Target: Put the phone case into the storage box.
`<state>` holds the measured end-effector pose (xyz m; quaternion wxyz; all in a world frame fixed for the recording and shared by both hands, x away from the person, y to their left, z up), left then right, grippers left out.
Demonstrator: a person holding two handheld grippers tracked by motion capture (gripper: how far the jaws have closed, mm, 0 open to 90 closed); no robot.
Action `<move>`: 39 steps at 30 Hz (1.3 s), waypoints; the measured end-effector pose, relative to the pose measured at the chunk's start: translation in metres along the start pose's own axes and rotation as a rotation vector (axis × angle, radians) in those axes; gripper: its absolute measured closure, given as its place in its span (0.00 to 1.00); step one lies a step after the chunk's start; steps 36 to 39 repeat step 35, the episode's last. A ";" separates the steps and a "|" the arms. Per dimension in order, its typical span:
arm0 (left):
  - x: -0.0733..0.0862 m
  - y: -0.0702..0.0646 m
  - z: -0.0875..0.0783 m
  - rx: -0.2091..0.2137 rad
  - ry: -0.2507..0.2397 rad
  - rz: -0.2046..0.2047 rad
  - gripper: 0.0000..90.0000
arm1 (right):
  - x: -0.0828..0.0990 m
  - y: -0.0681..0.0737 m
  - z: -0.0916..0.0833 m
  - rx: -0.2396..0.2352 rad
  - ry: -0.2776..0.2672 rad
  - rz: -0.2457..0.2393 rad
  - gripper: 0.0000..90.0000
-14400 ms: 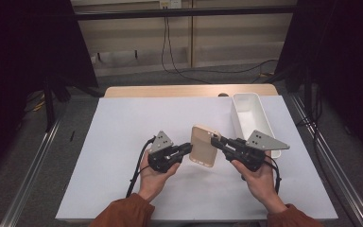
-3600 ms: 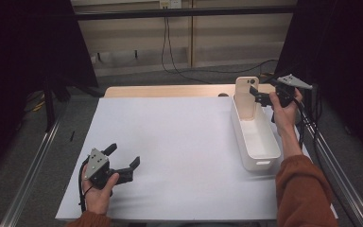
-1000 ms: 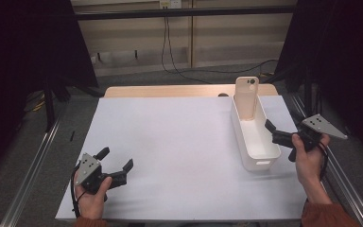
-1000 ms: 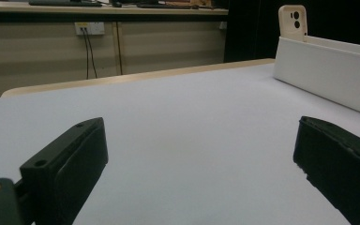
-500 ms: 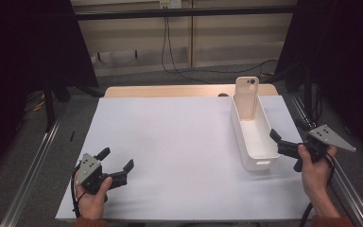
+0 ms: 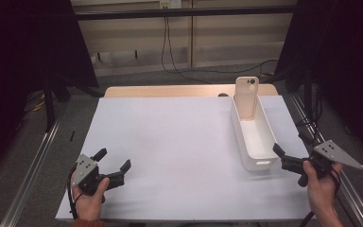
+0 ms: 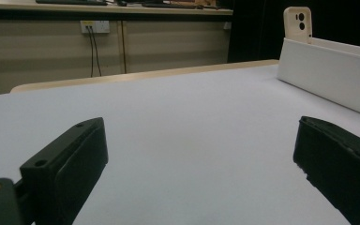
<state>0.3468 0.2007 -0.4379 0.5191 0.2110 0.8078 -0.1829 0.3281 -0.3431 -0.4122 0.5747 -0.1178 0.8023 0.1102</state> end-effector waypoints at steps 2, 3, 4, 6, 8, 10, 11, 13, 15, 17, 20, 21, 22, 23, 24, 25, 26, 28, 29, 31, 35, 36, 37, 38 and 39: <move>0.000 0.000 -0.001 0.001 0.000 -0.001 0.04 | 0.005 0.002 -0.005 -0.002 0.008 0.001 0.00; 0.001 -0.001 -0.001 -0.001 0.000 -0.003 0.04 | 0.007 0.003 -0.007 0.000 0.009 0.000 0.00; 0.001 -0.001 -0.002 -0.002 0.002 0.001 0.04 | 0.009 0.003 -0.010 0.003 0.008 0.002 0.00; 0.001 -0.001 -0.003 -0.001 0.000 0.001 0.04 | 0.013 0.005 -0.014 0.005 0.009 0.004 0.00; 0.002 -0.001 -0.005 -0.002 0.003 0.001 0.04 | 0.017 0.007 -0.020 0.015 0.007 0.006 0.00; 0.003 -0.001 -0.007 -0.005 0.000 -0.005 0.04 | 0.021 0.008 -0.024 0.019 0.009 0.012 0.00; 0.003 -0.001 -0.008 -0.005 0.002 -0.003 0.04 | 0.023 0.009 -0.026 0.023 0.010 0.015 0.00; 0.004 -0.001 -0.009 -0.005 0.006 -0.003 0.04 | 0.027 0.011 -0.030 0.030 0.014 0.012 0.00; 0.005 -0.002 -0.011 -0.003 0.006 -0.003 0.04 | 0.030 0.011 -0.034 0.038 0.012 0.018 0.00; 0.006 -0.003 -0.012 -0.003 0.005 -0.005 0.04 | 0.034 0.011 -0.037 0.051 0.017 0.021 0.00; 0.008 -0.003 -0.014 -0.005 0.012 -0.004 0.04 | 0.039 0.012 -0.041 0.054 0.028 0.027 0.00; 0.009 -0.003 -0.015 -0.003 0.017 -0.001 0.04 | 0.041 0.012 -0.042 0.059 0.033 0.031 0.00; 0.010 -0.003 -0.015 -0.004 0.018 0.002 0.04 | 0.043 0.012 -0.043 0.058 0.035 0.030 0.00; 0.010 -0.004 -0.015 -0.002 0.018 0.001 0.04 | 0.044 0.012 -0.045 0.060 0.037 0.032 0.00; 0.011 -0.004 -0.016 0.001 0.024 0.004 0.04 | 0.044 0.011 -0.045 0.063 0.036 0.033 0.00; 0.011 -0.004 -0.016 -0.001 0.022 0.004 0.04 | 0.046 0.010 -0.045 0.065 0.039 0.030 0.00; 0.011 -0.005 -0.018 0.004 0.018 -0.001 0.04 | 0.047 0.009 -0.045 0.067 0.043 0.032 0.00; 0.012 -0.004 -0.019 0.008 0.024 -0.005 0.04 | 0.052 0.008 -0.044 0.066 0.052 0.042 0.00; 0.012 -0.004 -0.019 0.003 0.025 -0.003 0.04 | 0.052 0.008 -0.043 0.066 0.059 0.041 0.00; 0.013 -0.004 -0.019 0.003 0.031 -0.005 0.04 | 0.052 0.007 -0.043 0.067 0.053 0.036 0.00; 0.011 -0.004 -0.018 0.004 0.022 -0.009 0.04 | 0.051 0.006 -0.042 0.067 0.046 0.040 0.00; 0.011 -0.004 -0.018 0.004 0.022 -0.009 0.04 | 0.051 0.006 -0.042 0.067 0.046 0.040 0.00; 0.011 -0.004 -0.018 0.004 0.022 -0.009 0.04 | 0.051 0.006 -0.042 0.067 0.046 0.040 0.00; 0.011 -0.004 -0.018 0.004 0.022 -0.009 0.04 | 0.051 0.006 -0.042 0.067 0.046 0.040 0.00; 0.011 -0.004 -0.018 0.004 0.022 -0.009 0.04 | 0.051 0.006 -0.042 0.067 0.046 0.040 0.00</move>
Point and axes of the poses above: each handheld gripper's, and its own axes: z roughly forward along the jaws, x roughly out of its underside, y roughly to its left, the point moved 6 cm from there along z, roughly forward along the jaws, and after that the axes turned 9 degrees about y, right-handed, at the moved point
